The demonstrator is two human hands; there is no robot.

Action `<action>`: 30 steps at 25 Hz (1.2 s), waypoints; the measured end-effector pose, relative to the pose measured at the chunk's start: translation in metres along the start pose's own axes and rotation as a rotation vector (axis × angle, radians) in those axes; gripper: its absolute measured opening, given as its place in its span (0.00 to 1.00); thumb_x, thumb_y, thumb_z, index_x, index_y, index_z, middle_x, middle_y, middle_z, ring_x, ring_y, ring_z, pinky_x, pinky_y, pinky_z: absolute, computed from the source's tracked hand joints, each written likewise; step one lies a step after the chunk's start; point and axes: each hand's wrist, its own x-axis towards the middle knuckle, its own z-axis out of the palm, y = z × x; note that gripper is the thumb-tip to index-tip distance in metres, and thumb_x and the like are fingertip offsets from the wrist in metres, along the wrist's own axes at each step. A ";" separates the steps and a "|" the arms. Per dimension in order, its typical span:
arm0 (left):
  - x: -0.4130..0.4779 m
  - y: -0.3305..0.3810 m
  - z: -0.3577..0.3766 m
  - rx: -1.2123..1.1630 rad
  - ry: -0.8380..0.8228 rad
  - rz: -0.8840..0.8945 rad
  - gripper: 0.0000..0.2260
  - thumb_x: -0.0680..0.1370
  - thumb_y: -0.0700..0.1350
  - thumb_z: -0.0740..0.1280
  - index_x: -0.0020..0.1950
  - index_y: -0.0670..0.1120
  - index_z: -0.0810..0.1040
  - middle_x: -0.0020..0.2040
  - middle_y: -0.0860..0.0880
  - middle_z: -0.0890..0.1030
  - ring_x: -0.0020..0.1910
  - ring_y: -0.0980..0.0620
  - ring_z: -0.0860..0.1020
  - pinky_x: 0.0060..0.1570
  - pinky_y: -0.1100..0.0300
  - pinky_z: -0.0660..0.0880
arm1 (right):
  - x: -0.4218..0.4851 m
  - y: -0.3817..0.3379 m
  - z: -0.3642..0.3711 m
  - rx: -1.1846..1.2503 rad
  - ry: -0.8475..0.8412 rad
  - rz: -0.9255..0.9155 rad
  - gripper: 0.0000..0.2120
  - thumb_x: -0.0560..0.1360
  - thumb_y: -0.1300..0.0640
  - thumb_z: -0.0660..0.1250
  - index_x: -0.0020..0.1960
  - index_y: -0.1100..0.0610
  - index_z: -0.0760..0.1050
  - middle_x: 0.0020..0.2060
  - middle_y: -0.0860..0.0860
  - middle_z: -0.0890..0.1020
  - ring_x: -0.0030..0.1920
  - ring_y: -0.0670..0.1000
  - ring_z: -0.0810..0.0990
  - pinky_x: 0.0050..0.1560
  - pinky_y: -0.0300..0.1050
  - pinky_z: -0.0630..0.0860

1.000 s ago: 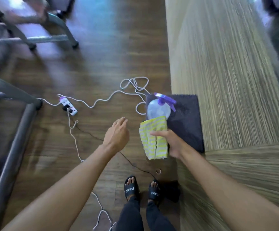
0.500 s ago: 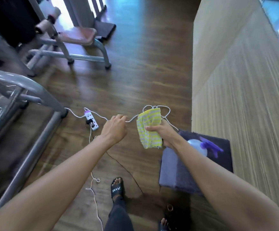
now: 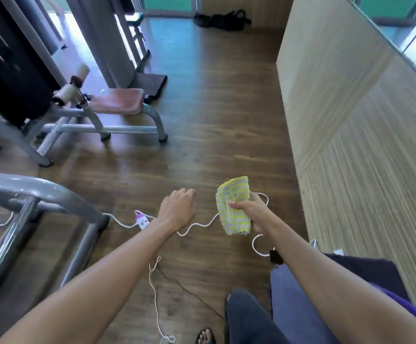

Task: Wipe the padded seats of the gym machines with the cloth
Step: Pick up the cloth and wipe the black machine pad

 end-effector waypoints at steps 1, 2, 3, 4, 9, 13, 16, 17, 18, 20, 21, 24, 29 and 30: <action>0.020 -0.003 -0.003 0.003 0.001 0.010 0.18 0.78 0.45 0.60 0.68 0.48 0.72 0.63 0.45 0.76 0.64 0.43 0.73 0.61 0.49 0.72 | 0.017 -0.008 -0.001 0.012 0.015 -0.001 0.17 0.74 0.72 0.67 0.62 0.69 0.72 0.51 0.64 0.81 0.45 0.61 0.83 0.40 0.54 0.83; 0.043 -0.005 -0.006 0.005 -0.002 0.017 0.18 0.78 0.46 0.61 0.67 0.48 0.72 0.63 0.45 0.77 0.64 0.42 0.73 0.61 0.49 0.72 | 0.035 -0.018 -0.002 0.020 0.028 -0.002 0.17 0.74 0.72 0.67 0.62 0.69 0.72 0.51 0.64 0.81 0.46 0.61 0.83 0.40 0.55 0.83; 0.067 -0.007 -0.009 0.007 -0.002 0.023 0.17 0.78 0.46 0.61 0.67 0.47 0.73 0.63 0.45 0.77 0.64 0.42 0.73 0.61 0.49 0.73 | 0.055 -0.027 -0.005 0.023 0.040 -0.002 0.17 0.74 0.72 0.67 0.62 0.69 0.72 0.51 0.64 0.81 0.47 0.62 0.83 0.43 0.57 0.83; 0.097 -0.008 -0.012 0.009 0.001 0.026 0.17 0.77 0.45 0.61 0.66 0.47 0.73 0.62 0.45 0.77 0.63 0.42 0.74 0.61 0.49 0.73 | 0.080 -0.041 -0.010 0.027 0.051 -0.003 0.17 0.74 0.72 0.67 0.62 0.68 0.73 0.52 0.65 0.81 0.49 0.64 0.83 0.46 0.60 0.82; 0.255 0.005 -0.039 0.000 0.004 0.028 0.18 0.77 0.44 0.60 0.67 0.48 0.73 0.63 0.46 0.77 0.63 0.43 0.74 0.60 0.50 0.73 | 0.213 -0.126 -0.036 0.049 0.103 -0.024 0.16 0.74 0.72 0.66 0.61 0.68 0.73 0.51 0.66 0.81 0.47 0.64 0.83 0.46 0.62 0.81; 0.372 0.021 -0.077 -0.018 0.016 0.020 0.18 0.78 0.45 0.59 0.68 0.48 0.73 0.63 0.46 0.77 0.64 0.44 0.73 0.60 0.51 0.72 | 0.303 -0.210 -0.052 0.039 0.092 -0.029 0.13 0.74 0.72 0.66 0.59 0.66 0.74 0.44 0.62 0.82 0.38 0.58 0.84 0.34 0.54 0.83; 0.458 0.023 -0.100 -0.026 0.011 0.018 0.18 0.78 0.46 0.59 0.68 0.49 0.73 0.64 0.46 0.77 0.64 0.44 0.73 0.61 0.51 0.72 | 0.372 -0.265 -0.058 0.005 0.086 -0.035 0.14 0.74 0.71 0.66 0.60 0.67 0.74 0.47 0.63 0.82 0.42 0.61 0.83 0.42 0.57 0.82; 0.487 0.022 -0.106 -0.026 0.009 0.018 0.18 0.78 0.46 0.59 0.67 0.49 0.73 0.64 0.46 0.77 0.64 0.44 0.73 0.62 0.50 0.72 | 0.396 -0.282 -0.060 0.002 0.083 -0.035 0.14 0.75 0.71 0.66 0.60 0.67 0.74 0.48 0.63 0.82 0.43 0.61 0.83 0.43 0.58 0.82; 0.516 0.019 -0.112 -0.032 0.008 0.014 0.18 0.78 0.46 0.59 0.67 0.49 0.73 0.64 0.46 0.77 0.64 0.44 0.73 0.62 0.50 0.72 | 0.418 -0.298 -0.060 -0.001 0.085 -0.032 0.13 0.75 0.71 0.66 0.59 0.66 0.75 0.47 0.62 0.82 0.43 0.60 0.83 0.43 0.57 0.82; 0.580 0.015 -0.123 -0.050 0.014 0.019 0.18 0.78 0.46 0.59 0.67 0.49 0.73 0.63 0.46 0.77 0.64 0.44 0.74 0.61 0.50 0.72 | 0.471 -0.329 -0.064 -0.003 0.098 -0.035 0.10 0.75 0.70 0.66 0.55 0.63 0.75 0.46 0.59 0.82 0.43 0.58 0.83 0.41 0.53 0.83; 0.611 0.012 -0.128 -0.053 0.015 0.023 0.18 0.77 0.46 0.58 0.67 0.50 0.73 0.63 0.46 0.77 0.63 0.44 0.74 0.61 0.51 0.72 | 0.497 -0.344 -0.065 -0.006 0.102 -0.037 0.09 0.75 0.69 0.66 0.53 0.61 0.75 0.46 0.58 0.82 0.43 0.57 0.83 0.40 0.52 0.83; 0.717 -0.001 -0.145 -0.054 0.000 0.046 0.18 0.77 0.45 0.59 0.68 0.50 0.73 0.64 0.47 0.76 0.64 0.45 0.73 0.62 0.50 0.72 | 0.587 -0.397 -0.066 -0.017 0.131 -0.047 0.10 0.75 0.69 0.67 0.55 0.61 0.75 0.47 0.58 0.83 0.44 0.57 0.83 0.40 0.51 0.82; 0.895 -0.016 -0.188 -0.041 -0.054 0.093 0.18 0.78 0.46 0.60 0.67 0.50 0.73 0.64 0.47 0.76 0.65 0.45 0.73 0.61 0.51 0.72 | 0.733 -0.494 -0.065 -0.021 0.215 -0.040 0.12 0.75 0.69 0.67 0.57 0.63 0.75 0.45 0.58 0.83 0.42 0.56 0.84 0.35 0.47 0.82; 0.928 -0.016 -0.198 -0.038 -0.059 0.099 0.17 0.78 0.46 0.60 0.67 0.50 0.73 0.64 0.48 0.76 0.64 0.45 0.73 0.61 0.51 0.72 | 0.758 -0.514 -0.066 -0.018 0.222 -0.033 0.10 0.75 0.70 0.67 0.55 0.62 0.76 0.45 0.58 0.83 0.41 0.56 0.83 0.33 0.47 0.82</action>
